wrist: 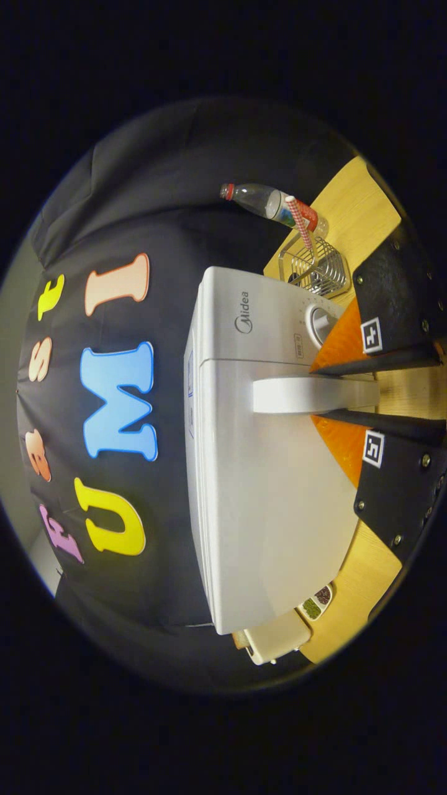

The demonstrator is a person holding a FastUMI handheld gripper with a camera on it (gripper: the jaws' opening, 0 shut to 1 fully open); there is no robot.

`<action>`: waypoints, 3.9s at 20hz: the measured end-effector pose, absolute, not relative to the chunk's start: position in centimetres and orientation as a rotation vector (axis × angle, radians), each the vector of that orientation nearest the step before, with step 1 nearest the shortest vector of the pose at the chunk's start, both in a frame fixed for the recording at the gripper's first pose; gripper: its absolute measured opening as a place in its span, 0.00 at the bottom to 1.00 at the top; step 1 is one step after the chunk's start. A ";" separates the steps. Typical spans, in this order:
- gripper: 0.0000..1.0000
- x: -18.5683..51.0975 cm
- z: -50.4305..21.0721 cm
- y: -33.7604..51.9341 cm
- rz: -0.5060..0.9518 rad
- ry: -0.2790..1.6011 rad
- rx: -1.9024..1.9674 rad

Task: Open the microwave, put the food inside, and close the microwave door.

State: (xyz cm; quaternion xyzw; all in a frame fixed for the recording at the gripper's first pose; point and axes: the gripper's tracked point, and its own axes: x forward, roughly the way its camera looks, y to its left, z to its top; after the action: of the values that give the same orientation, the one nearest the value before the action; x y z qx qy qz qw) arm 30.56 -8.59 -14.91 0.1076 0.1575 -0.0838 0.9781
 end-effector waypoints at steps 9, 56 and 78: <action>0.12 30.1 -14.8 -8.3 -0.141 0.319 0.171; 0.11 5.9 -8.4 26.1 0.051 0.000 0.139; 0.72 -1.6 -2.0 18.8 0.505 0.006 0.179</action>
State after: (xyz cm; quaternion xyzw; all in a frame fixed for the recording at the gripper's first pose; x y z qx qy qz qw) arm -1.55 18.77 -1.98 0.0883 0.0029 0.2493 0.9644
